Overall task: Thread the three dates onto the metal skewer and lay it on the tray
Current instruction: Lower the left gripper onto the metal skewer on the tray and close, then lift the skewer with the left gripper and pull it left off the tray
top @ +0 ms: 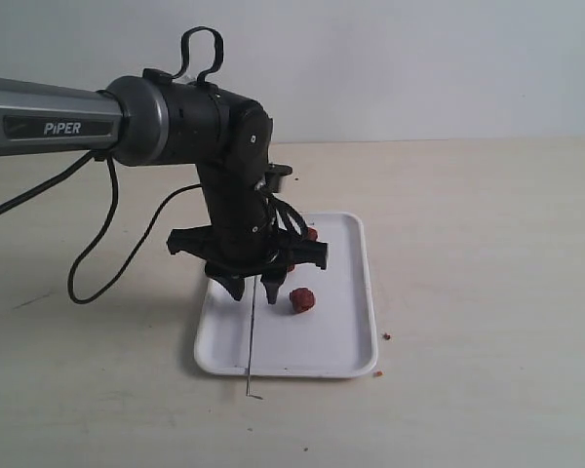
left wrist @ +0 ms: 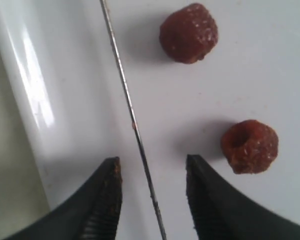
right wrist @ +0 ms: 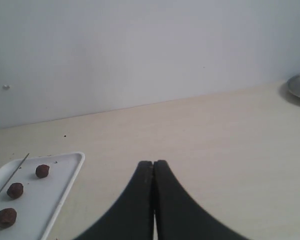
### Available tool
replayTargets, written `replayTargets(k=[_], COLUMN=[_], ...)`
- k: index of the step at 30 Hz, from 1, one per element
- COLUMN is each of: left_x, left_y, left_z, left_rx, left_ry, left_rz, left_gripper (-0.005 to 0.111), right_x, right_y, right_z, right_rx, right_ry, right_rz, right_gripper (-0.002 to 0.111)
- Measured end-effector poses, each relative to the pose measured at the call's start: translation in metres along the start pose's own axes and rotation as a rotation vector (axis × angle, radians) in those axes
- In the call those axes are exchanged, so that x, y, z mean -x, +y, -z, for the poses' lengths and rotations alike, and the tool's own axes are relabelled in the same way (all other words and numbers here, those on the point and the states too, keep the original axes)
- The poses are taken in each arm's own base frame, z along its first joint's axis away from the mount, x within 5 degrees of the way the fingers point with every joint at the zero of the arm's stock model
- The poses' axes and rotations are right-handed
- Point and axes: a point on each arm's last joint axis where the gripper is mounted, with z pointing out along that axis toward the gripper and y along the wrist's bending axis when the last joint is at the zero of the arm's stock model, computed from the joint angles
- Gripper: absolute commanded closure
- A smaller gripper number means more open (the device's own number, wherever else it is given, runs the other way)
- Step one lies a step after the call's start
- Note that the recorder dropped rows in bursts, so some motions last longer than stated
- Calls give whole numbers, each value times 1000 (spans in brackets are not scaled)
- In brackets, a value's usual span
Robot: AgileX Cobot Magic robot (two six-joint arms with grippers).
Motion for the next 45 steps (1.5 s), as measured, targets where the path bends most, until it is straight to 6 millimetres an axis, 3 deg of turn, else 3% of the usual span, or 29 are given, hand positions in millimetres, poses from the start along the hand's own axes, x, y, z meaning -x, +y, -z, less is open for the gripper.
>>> replayTargets(k=[17,21,25,34,38,45], left_x=[-1,-1,-1,-1,-1,-4], left_y=[1,1,1,2,4,10], left_z=[-22,-22,-22,-20,-1,52], left_rx=[21,25,27,38,50,83], left_ry=[44,46,45,47,27,-40], left_rz=[13,11,10,-20,-38,-67], left_gripper=[65,79,106,107,107,107], right_x=[0,0,0,0,0,0], right_y=[0,0,0,0,0,0], right_z=[0,0,0,0,0,0], right_rx=[0,1,1,1,1,1], right_ry=[-1,-2,-2,-2,-2,-2], right_rz=[0,0,0,0,0,0], right_gripper=[108,108,108,108,108,108])
